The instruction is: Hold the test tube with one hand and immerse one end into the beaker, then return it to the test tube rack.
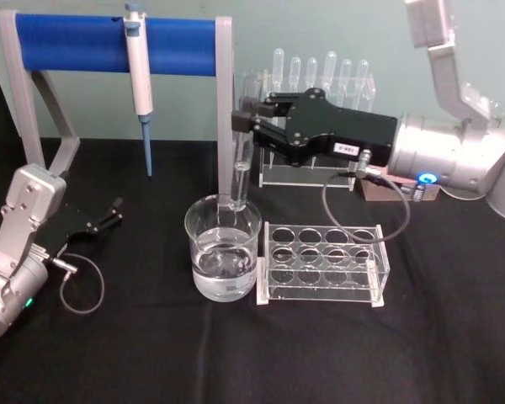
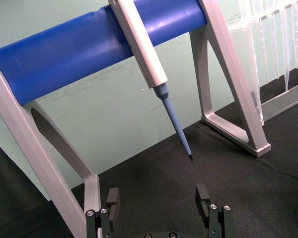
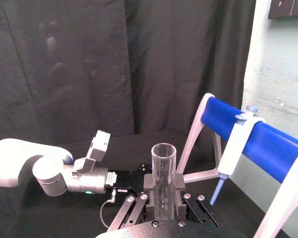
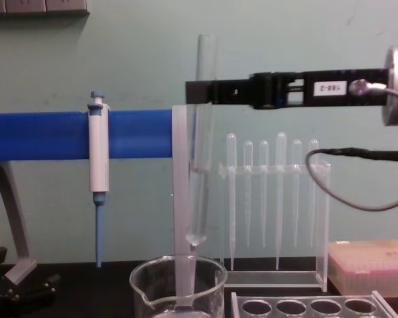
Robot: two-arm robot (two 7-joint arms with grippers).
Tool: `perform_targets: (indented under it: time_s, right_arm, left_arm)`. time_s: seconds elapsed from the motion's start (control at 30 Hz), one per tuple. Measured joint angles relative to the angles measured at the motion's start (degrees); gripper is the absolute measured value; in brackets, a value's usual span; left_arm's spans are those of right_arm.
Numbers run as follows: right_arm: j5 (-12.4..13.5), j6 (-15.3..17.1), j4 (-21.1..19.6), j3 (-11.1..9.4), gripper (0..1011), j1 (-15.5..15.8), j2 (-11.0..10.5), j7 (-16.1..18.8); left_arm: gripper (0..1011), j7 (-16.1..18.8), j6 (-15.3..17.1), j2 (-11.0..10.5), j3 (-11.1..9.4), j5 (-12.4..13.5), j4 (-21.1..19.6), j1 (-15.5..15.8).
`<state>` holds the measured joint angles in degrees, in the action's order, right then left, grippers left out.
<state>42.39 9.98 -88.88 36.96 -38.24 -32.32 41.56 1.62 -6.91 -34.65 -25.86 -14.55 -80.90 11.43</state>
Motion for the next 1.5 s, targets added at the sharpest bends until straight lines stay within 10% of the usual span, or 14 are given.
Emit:
perform_targets:
  time_s: [1.5]
  right_arm:
    - [-6.4,-4.6,5.8,3.3,226,1.8,3.7,-1.3]
  left_arm:
    - [1000,0.0,0.0,0.0,0.0,0.0,0.0,0.0]
